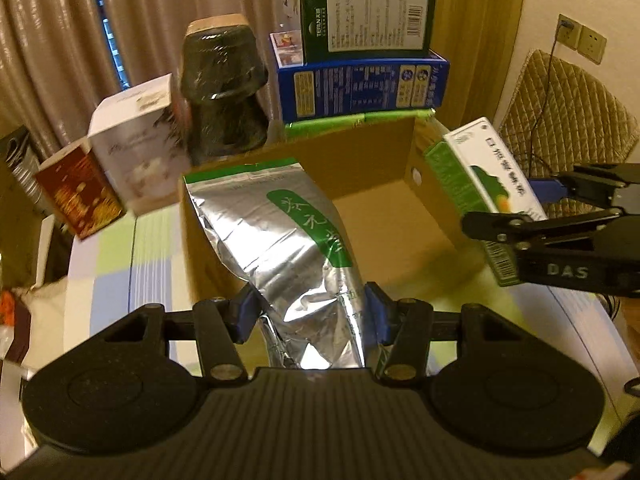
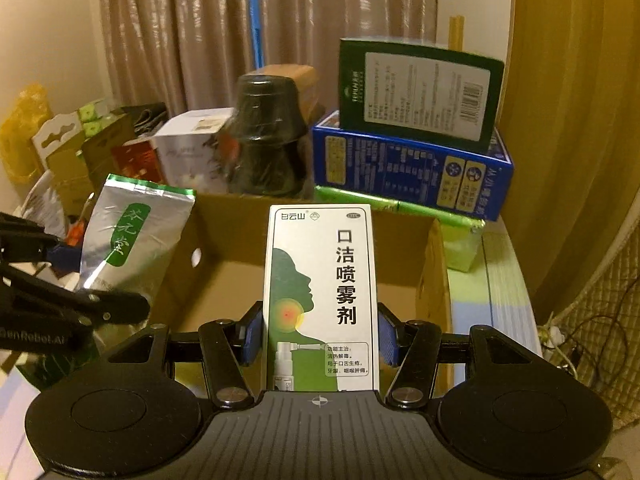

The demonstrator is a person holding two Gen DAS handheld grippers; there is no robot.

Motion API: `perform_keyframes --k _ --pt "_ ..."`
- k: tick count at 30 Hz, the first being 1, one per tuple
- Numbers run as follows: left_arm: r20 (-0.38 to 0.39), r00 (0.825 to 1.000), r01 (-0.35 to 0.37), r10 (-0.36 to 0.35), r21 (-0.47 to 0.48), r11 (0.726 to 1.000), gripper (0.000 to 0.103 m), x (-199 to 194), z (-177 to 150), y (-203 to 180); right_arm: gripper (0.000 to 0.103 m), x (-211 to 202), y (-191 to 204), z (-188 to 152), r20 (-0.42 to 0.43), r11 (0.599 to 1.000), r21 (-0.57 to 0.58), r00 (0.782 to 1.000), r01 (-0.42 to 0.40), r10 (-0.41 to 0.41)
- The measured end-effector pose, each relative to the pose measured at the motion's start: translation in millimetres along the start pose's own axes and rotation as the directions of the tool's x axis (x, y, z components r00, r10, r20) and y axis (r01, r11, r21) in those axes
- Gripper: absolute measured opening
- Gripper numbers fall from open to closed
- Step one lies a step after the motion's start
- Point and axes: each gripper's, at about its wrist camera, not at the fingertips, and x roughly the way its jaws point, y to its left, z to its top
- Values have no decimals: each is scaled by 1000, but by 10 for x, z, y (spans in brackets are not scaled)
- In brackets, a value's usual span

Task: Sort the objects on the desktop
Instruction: 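Carry both held items over the cardboard box and lower them in, then open both tools to release the items into the box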

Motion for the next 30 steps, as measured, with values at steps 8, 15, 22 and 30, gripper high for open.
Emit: perform_keyframes --k 8,15,22,30 --pt "-36 999 8 -9 -31 999 50 527 376 189 53 676 -177 204 -83 999 51 996 -9 14" --pt "-60 998 15 -19 -72 997 50 813 439 321 53 1014 -200 172 -125 998 58 992 8 0" --pt "-36 999 17 -22 -129 992 55 969 361 367 76 1004 -270 70 -83 997 79 997 4 3" --pt "25 1000 8 -4 -167 986 59 612 102 355 77 426 -280 -136 9 995 99 1000 -7 6"
